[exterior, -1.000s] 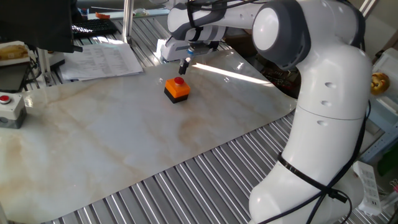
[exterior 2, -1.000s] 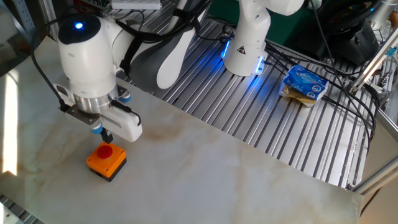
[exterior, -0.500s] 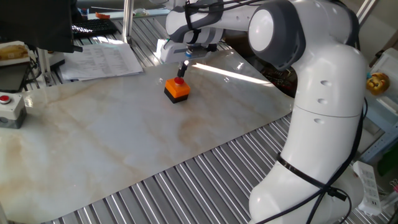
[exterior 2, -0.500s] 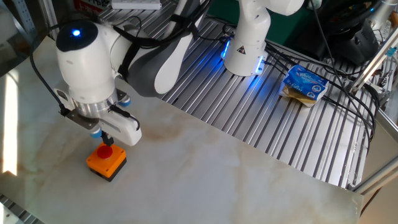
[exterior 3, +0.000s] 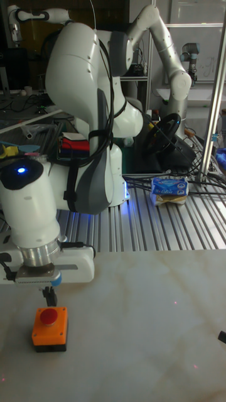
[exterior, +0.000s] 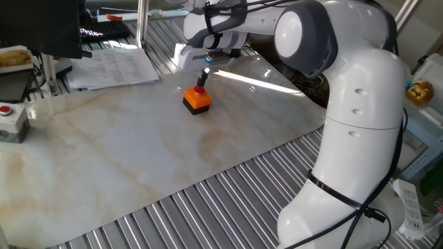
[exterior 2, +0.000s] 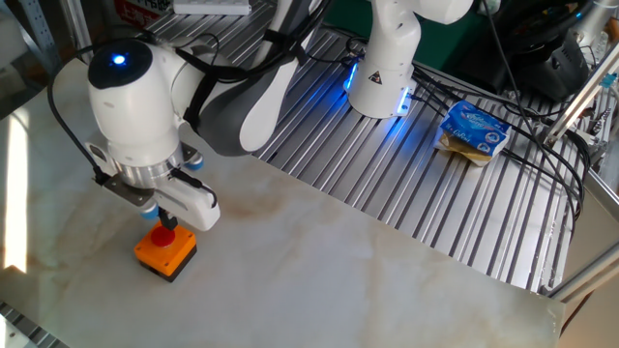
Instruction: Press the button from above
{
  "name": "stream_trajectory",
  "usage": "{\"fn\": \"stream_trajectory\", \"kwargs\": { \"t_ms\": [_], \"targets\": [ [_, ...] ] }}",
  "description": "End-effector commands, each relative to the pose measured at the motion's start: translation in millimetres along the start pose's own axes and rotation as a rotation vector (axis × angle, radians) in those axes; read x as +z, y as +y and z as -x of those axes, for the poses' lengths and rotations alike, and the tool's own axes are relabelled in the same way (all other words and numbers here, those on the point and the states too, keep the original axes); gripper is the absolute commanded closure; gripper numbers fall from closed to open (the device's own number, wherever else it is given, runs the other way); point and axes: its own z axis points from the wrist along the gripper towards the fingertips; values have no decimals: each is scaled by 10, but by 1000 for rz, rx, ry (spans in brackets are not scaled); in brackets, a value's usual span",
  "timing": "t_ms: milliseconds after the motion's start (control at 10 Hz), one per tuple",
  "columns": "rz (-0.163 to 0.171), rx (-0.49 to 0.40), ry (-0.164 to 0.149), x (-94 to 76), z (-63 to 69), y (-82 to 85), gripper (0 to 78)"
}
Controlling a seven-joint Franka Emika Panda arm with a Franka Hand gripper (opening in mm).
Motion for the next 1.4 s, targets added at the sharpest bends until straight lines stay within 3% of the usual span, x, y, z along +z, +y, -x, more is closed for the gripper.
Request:
{"fn": "stream_trajectory", "kwargs": {
  "t_ms": [100,300,1400],
  "targets": [
    [-2,-4,-2,32,16,7,776],
    [-1,-2,-10,107,24,21,776],
    [-6,15,-3,109,24,19,776]
  ]
}}
